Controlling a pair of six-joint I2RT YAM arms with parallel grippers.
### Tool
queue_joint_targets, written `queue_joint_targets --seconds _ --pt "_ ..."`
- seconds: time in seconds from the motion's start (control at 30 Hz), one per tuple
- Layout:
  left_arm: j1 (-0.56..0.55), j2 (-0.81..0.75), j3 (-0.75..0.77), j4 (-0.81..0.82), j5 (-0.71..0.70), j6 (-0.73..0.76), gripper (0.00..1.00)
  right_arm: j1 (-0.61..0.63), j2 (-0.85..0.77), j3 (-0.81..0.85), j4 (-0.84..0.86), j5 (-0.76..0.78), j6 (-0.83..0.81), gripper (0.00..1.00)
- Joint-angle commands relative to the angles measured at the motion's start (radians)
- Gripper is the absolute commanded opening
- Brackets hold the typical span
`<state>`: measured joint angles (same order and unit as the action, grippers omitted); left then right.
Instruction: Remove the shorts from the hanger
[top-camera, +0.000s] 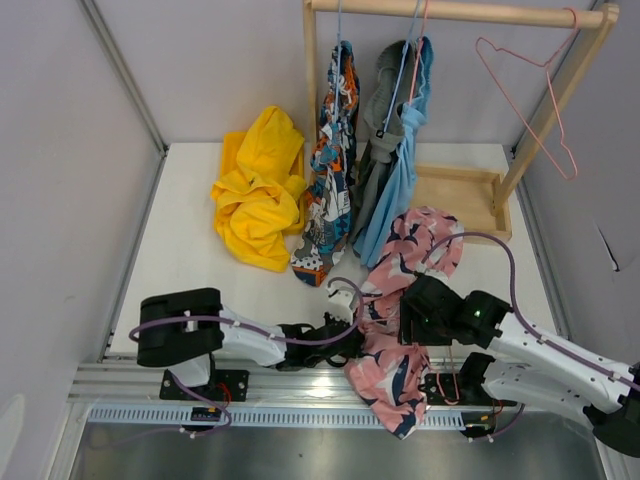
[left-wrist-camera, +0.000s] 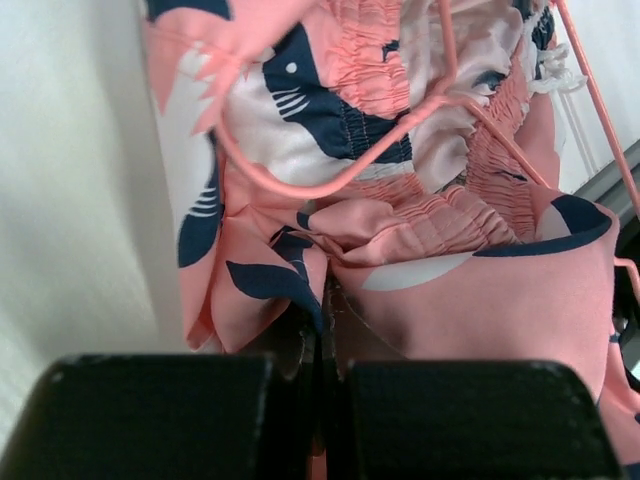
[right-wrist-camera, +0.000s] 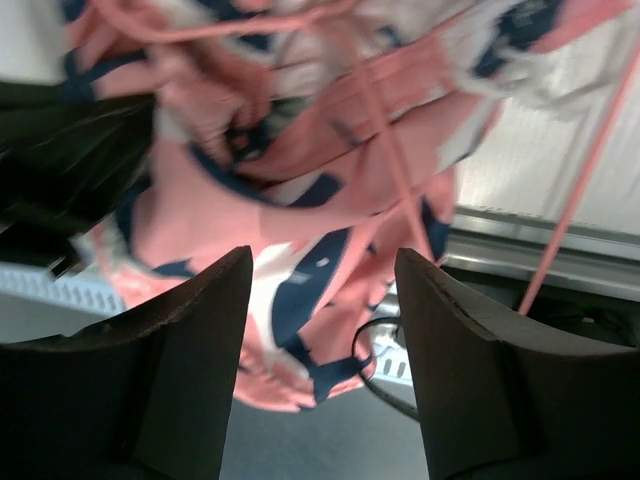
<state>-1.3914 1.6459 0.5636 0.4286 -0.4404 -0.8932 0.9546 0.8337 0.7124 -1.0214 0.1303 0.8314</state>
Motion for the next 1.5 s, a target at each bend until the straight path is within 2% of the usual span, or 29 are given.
queue_joint_targets --seconds 0.0,0.1,0.13,0.2,0.33,0.53,0.73,0.9,1.23,1.4,1.43,1.47 --pt "-0.014 -0.090 -0.071 -0.224 -0.065 -0.067 0.00 -0.002 0.016 -0.008 0.032 0.098 0.049 0.63" --pt "-0.015 -0.220 -0.064 -0.466 -0.180 -0.104 0.00 -0.011 0.034 0.016 0.024 0.163 0.080 0.60" --pt "-0.017 -0.253 -0.061 -0.607 -0.202 -0.149 0.00 -0.014 0.038 0.021 0.033 0.178 0.080 0.60" --pt "-0.029 -0.313 -0.077 -0.680 -0.233 -0.179 0.00 -0.025 0.065 0.027 0.072 0.180 0.074 0.62" --pt "-0.044 -0.399 -0.160 -0.619 -0.224 -0.161 0.00 -0.028 0.165 -0.001 0.202 0.154 0.052 0.62" --pt "-0.044 -0.345 -0.127 -0.637 -0.230 -0.164 0.00 0.025 0.370 0.041 0.336 0.141 0.058 0.60" --pt "-0.044 -0.327 -0.130 -0.623 -0.230 -0.164 0.00 0.069 0.389 0.059 0.322 0.161 0.080 0.58" --pt "-0.043 -0.324 -0.134 -0.620 -0.228 -0.165 0.00 0.085 0.386 0.045 0.342 0.150 0.094 0.52" --pt "-0.043 -0.359 -0.159 -0.628 -0.236 -0.188 0.00 0.113 0.519 -0.024 0.463 0.135 0.107 0.51" --pt "-0.043 -0.393 -0.182 -0.620 -0.238 -0.196 0.00 0.111 0.545 -0.037 0.475 0.143 0.104 0.42" --pt "-0.043 -0.393 -0.185 -0.620 -0.236 -0.197 0.00 0.111 0.548 -0.039 0.474 0.146 0.104 0.39" --pt "-0.043 -0.391 -0.183 -0.619 -0.238 -0.197 0.00 0.111 0.547 -0.039 0.474 0.147 0.104 0.29"
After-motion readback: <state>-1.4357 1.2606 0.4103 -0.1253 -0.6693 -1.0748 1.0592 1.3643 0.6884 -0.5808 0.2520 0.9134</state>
